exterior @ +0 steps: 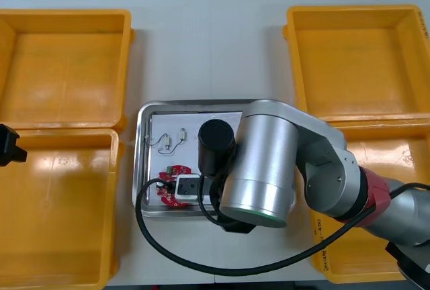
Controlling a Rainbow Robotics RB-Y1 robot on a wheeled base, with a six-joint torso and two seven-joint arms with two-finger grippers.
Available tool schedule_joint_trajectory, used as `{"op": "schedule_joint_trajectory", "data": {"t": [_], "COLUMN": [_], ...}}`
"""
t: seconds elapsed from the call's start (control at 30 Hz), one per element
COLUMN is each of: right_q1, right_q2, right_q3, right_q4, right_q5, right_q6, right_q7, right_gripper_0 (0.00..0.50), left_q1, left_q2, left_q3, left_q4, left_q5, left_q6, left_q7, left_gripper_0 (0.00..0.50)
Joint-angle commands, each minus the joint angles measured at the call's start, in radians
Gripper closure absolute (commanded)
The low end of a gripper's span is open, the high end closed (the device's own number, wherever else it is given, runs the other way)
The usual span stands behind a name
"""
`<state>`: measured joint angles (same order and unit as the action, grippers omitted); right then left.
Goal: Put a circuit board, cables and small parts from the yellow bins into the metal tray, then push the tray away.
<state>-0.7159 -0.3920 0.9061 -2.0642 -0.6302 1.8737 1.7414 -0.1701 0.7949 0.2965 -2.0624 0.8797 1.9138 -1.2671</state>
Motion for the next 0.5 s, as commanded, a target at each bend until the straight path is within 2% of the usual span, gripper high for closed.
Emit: {"op": "schedule_joint_trajectory", "data": {"t": [0.03, 0.3, 0.5], "right_q1": [-0.036, -0.039, -0.045], "right_q2": [0.035, 0.044, 0.051], "right_q3": [0.037, 0.093, 0.120], "right_q4": [0.030, 0.091, 0.099], "right_q5": [0.004, 0.037, 0.047], "right_q6": [-0.045, -0.133, -0.143], "right_q7": [0.038, 0.067, 0.084], "right_gripper_0": [0.000, 0.000, 0.000], "left_q1": [0.020, 0.020, 0.020], "left_q2": [0.049, 0.049, 0.049], "left_q3": [0.032, 0.033, 0.041], "left_q4": [-0.031, -0.030, -0.031], "left_q5": [0.007, 0.010, 0.010], "left_q6": [0.006, 0.006, 0.006], "left_q7": [-0.106, -0.110, -0.110], "left_gripper_0": [0.000, 0.000, 0.000]}}
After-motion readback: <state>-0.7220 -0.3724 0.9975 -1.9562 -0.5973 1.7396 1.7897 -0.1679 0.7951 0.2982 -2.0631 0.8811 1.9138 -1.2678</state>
